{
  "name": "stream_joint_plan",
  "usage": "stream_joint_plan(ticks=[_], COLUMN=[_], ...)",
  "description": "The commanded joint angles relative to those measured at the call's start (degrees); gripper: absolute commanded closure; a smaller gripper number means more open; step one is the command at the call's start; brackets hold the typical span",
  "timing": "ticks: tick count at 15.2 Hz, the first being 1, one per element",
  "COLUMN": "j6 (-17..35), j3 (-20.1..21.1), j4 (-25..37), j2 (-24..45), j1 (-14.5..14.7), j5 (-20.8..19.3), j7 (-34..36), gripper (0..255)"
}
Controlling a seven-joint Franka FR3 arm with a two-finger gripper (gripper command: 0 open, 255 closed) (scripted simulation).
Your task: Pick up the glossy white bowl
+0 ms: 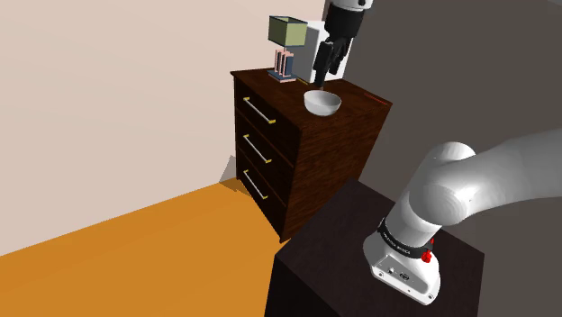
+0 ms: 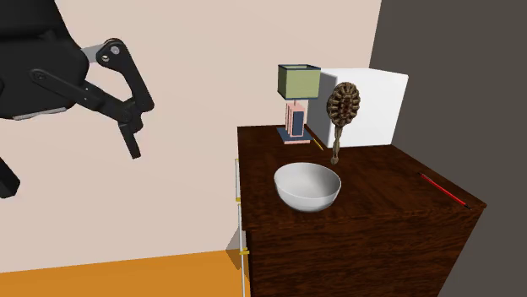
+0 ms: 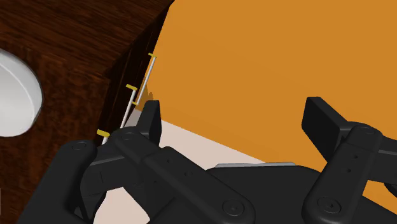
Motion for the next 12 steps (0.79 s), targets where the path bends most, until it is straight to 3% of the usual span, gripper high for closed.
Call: stream_joint_plan(ticks=[1,12], j6=[0.0,12.5], j3=[0.0,-10.4], j4=[0.0,-0.2], j2=[0.0,13.0], j1=[0.0,-3.7], j5=[0.0,-5.5], j7=[0.0,-11.6], gripper=[0,0])
